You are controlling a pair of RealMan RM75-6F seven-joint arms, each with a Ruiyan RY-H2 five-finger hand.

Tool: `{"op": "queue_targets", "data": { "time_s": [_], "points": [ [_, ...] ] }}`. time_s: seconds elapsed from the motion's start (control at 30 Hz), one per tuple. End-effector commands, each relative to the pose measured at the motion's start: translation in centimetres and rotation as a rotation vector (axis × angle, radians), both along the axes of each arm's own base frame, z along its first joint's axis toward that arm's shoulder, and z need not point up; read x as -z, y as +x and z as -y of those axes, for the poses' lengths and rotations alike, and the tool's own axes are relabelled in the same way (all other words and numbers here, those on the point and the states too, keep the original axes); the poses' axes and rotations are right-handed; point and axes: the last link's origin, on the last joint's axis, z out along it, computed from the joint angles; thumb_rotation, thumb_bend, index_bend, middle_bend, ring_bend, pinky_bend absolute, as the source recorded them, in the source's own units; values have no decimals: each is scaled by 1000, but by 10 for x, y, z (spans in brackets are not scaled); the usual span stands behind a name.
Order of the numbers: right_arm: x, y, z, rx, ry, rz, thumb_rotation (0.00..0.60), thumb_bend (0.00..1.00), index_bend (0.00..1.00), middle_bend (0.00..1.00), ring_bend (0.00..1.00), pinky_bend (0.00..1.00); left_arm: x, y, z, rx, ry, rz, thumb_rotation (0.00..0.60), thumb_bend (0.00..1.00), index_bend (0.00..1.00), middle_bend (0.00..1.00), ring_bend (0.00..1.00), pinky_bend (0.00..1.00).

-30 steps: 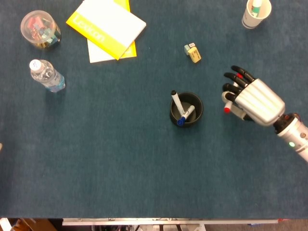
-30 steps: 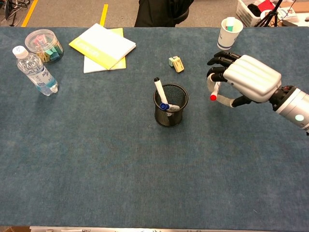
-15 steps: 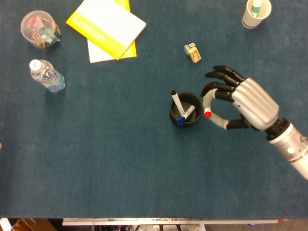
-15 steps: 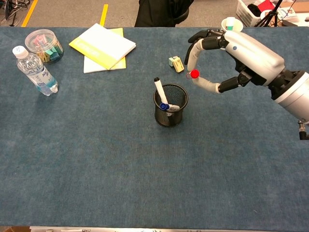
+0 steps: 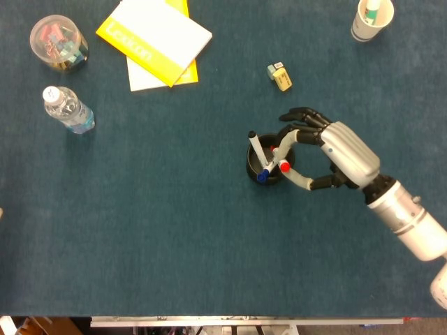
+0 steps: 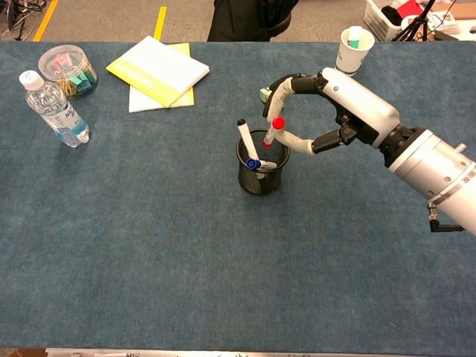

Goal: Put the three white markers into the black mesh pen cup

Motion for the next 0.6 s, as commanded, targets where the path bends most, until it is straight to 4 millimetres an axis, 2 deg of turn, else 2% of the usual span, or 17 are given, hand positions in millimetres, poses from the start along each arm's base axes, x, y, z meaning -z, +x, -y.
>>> {"op": "queue_targets", "data": {
  "time_s": [0.03, 0.13, 0.2, 0.33, 0.43, 0.6],
  "points": [
    [13, -4, 2, 19, 33, 15, 600, 394, 669, 432, 185, 113, 0, -1, 0, -3, -2, 0, 600, 150, 195, 176, 174, 134],
    [18, -7, 3, 19, 52, 14, 600, 398, 612, 410, 184, 90, 0, -2, 0, -7, 1, -2, 600, 150, 195, 176, 174, 134],
    [20, -9, 3, 15, 61, 10, 600, 396, 525, 370, 165, 66, -1, -2, 0, -8, 2, -2, 600, 149, 195, 176, 174, 134],
    [21, -12, 4, 4, 62, -4, 600, 303, 331, 266, 80, 19, 0, -3, 0, -10, -1, 0, 600, 150, 195, 176, 174, 134],
    [18, -13, 5, 0, 54, 5, 600, 291, 237, 236, 55, 5, 1, -3, 0, -12, 0, 0, 600, 149, 195, 176, 175, 134],
    [6, -13, 5, -38, -5, -24, 600, 291, 173, 221, 48, 0, 1, -3, -1, -10, 4, -1, 600, 150, 195, 176, 174, 134]
  ]
}}
